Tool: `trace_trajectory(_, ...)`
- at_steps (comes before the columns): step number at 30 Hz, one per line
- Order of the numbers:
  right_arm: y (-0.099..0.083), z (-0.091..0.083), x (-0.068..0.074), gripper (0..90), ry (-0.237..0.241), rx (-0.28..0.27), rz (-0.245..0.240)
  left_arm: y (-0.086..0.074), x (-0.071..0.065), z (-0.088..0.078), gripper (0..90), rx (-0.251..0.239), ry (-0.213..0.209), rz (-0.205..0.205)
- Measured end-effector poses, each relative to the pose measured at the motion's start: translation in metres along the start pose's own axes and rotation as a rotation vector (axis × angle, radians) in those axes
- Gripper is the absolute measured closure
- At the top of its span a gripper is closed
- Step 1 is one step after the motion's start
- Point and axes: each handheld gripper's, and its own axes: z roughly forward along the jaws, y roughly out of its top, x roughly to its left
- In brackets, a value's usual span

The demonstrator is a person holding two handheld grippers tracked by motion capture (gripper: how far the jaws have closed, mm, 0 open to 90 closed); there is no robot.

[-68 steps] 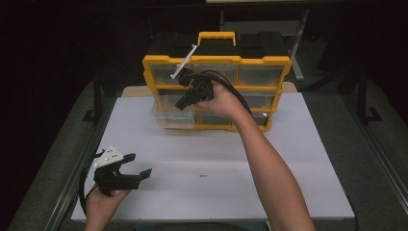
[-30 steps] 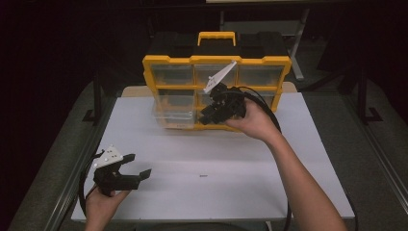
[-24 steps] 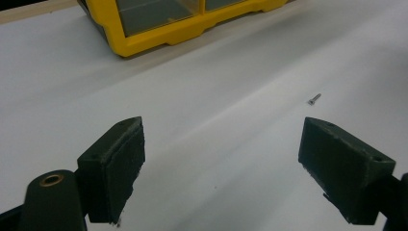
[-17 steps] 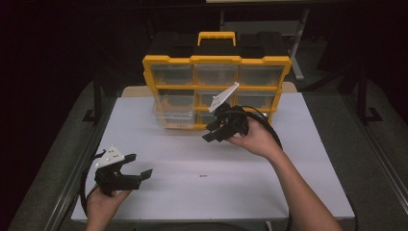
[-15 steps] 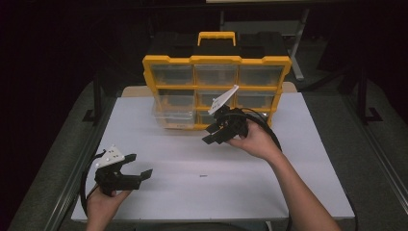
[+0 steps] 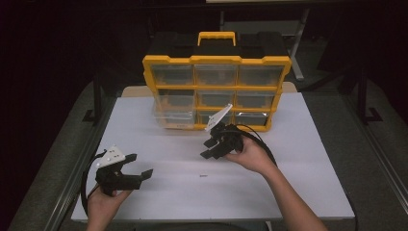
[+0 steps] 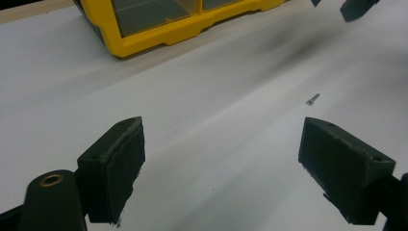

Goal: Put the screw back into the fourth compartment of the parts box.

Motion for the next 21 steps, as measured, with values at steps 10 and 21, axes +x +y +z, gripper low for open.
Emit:
trace_trajectory(10, -0.016, 0.021, 0.004, 52.0, 0.019, 0.013, 0.012, 0.0, 0.001, 0.001, 16.0, 0.005, -0.002, 0.006)
trace_trajectory(21, -0.028, 0.043, 0.011, 56.6, 0.042, 0.042, -0.003, 0.0, 0.001, 0.0, 16.0, -0.001, 0.0, 0.001)
